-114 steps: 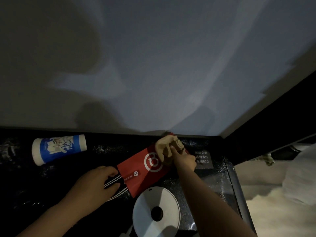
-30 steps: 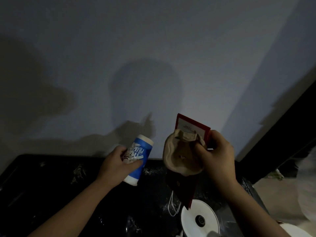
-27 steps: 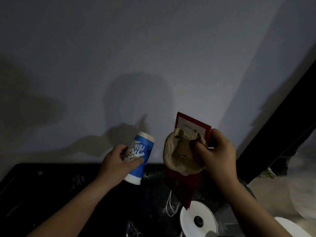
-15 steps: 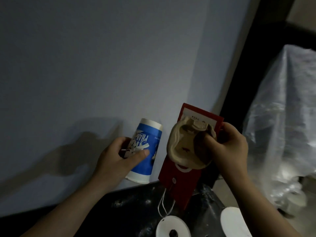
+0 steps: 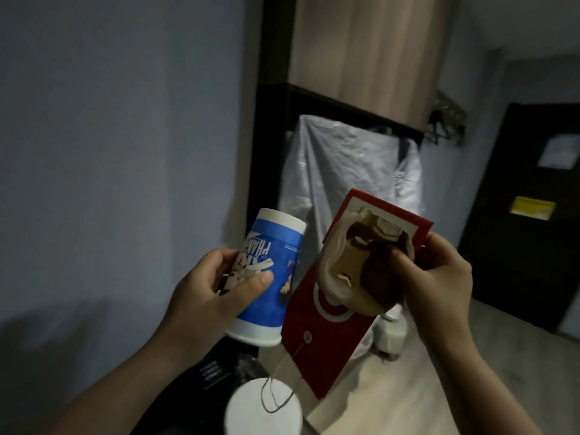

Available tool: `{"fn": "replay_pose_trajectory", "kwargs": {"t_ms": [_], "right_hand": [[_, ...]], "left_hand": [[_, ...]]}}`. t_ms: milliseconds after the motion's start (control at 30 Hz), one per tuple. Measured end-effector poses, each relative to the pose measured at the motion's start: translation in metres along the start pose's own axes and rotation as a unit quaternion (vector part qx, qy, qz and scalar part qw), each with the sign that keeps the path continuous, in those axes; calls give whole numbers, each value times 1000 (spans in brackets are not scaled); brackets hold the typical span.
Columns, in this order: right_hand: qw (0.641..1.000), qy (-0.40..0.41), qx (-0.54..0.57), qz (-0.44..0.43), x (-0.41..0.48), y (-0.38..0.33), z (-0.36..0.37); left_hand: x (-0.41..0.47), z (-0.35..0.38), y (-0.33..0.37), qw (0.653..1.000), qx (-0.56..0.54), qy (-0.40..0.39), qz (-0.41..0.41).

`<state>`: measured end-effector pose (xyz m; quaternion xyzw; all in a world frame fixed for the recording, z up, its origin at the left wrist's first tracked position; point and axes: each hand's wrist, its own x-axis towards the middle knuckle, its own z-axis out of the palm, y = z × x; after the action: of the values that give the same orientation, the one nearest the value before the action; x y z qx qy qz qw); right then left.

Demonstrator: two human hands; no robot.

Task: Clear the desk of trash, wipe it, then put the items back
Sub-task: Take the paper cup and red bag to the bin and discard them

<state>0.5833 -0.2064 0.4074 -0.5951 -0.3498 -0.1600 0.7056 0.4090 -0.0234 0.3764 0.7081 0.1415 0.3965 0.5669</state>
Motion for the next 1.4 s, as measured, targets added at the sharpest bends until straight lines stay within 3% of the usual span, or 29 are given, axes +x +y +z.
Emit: {"fn": "replay_pose_trajectory", "kwargs": {"t_ms": [300, 600, 967, 1400], "right_hand": [[994, 60, -86, -34, 53, 36, -205], [970, 113, -213, -34, 90, 87, -337], [939, 156, -306, -5, 178, 210, -430], [936, 155, -311, 61, 337, 369, -503]], "left_hand": [[15, 223, 6, 995, -68, -78, 13], [41, 369, -16, 989, -56, -137, -1], [138, 529, -93, 985, -30, -172, -10], [292, 713, -168, 980, 7, -198, -37]]}}
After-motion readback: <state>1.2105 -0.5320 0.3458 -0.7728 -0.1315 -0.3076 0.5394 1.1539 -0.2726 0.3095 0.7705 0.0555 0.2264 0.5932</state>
